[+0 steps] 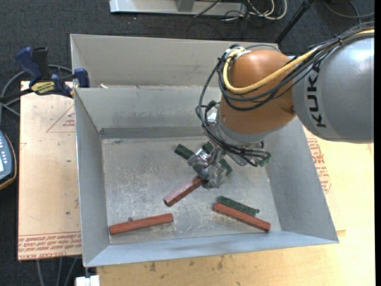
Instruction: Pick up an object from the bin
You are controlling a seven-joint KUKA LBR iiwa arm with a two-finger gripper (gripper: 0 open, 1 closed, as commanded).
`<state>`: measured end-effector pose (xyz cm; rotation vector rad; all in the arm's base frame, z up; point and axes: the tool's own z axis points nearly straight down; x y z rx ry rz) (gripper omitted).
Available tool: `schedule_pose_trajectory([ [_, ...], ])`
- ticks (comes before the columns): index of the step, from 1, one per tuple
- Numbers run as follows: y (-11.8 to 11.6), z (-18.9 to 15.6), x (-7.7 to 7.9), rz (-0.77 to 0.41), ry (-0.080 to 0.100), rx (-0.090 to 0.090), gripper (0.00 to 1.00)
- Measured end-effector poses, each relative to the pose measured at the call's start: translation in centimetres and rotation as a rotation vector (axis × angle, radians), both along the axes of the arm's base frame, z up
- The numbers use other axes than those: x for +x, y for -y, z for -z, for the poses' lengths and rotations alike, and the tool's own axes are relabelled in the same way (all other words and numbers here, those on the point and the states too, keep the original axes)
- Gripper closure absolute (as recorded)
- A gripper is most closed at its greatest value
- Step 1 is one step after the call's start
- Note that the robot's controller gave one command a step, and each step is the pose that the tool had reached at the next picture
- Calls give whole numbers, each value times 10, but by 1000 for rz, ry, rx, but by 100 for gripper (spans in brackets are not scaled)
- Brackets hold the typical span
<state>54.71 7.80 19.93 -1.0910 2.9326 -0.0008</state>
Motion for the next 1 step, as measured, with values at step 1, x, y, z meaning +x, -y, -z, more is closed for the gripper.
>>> schedule_pose_trajectory([
  [1, 13, -55, -30, -267, -5, -4, 100],
])
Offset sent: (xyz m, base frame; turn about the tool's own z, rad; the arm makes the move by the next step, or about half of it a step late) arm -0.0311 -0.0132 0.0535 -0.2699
